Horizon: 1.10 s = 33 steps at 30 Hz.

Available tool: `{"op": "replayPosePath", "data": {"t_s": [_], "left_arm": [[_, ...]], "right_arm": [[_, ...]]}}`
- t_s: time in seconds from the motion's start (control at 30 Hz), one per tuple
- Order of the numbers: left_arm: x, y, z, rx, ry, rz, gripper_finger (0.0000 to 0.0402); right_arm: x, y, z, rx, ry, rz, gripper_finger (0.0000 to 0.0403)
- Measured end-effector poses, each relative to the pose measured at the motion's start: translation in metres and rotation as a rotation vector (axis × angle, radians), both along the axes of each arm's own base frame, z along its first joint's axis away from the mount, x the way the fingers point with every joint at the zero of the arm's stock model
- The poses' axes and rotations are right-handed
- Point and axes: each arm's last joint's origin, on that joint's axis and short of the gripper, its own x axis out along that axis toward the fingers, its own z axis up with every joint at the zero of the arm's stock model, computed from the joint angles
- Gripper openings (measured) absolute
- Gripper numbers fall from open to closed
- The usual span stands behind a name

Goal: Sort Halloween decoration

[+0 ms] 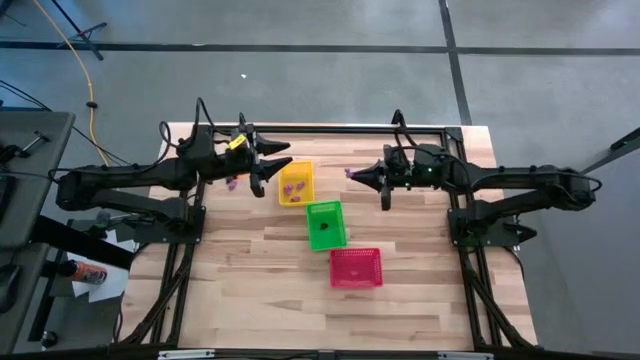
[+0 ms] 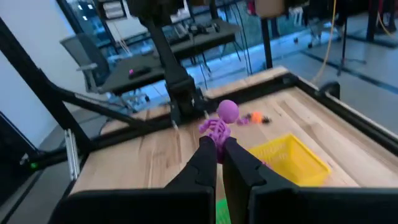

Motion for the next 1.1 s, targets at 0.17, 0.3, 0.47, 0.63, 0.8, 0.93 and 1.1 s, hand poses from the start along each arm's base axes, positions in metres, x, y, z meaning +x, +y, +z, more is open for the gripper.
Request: {"op": "replayPosePath", "data": {"t_s": [0.17,0.3,0.47,0.63,0.8,0.93,1.1], "left_arm": [[-0.001,0.0,0.003,-0.013,-0.033,-0.008,0.0181],[-0.002,0.0,0.007,-0.01,-0.074,-0.01,0.0181],[-0.002,0.0,0.007,-0.013,-0.074,-0.01,0.0181],[-0.002,0.0,0.006,-0.039,-0.075,-0.013,0.0181],[-0.001,0.0,0.006,-0.04,-0.073,-0.011,0.0181],[-0.001,0.0,0.006,-0.04,-0.074,-0.01,0.0181],[-0.002,0.0,0.007,-0.039,-0.079,-0.007,0.0181]], "right_arm": [[0.01,-0.001,-0.002,-0.009,-0.051,0.005,0.0],[0.018,-0.002,-0.004,-0.015,-0.083,0.005,0.0],[0.029,-0.004,-0.013,-0.013,-0.075,0.005,0.0],[0.053,-0.007,-0.022,-0.036,-0.023,0.018,0.0],[0.089,-0.011,-0.025,-0.139,0.01,0.042,0.0],[0.118,-0.022,-0.026,-0.185,0.021,0.034,0.0001],[0.149,-0.035,-0.027,-0.214,0.066,0.03,0.0001]]}}
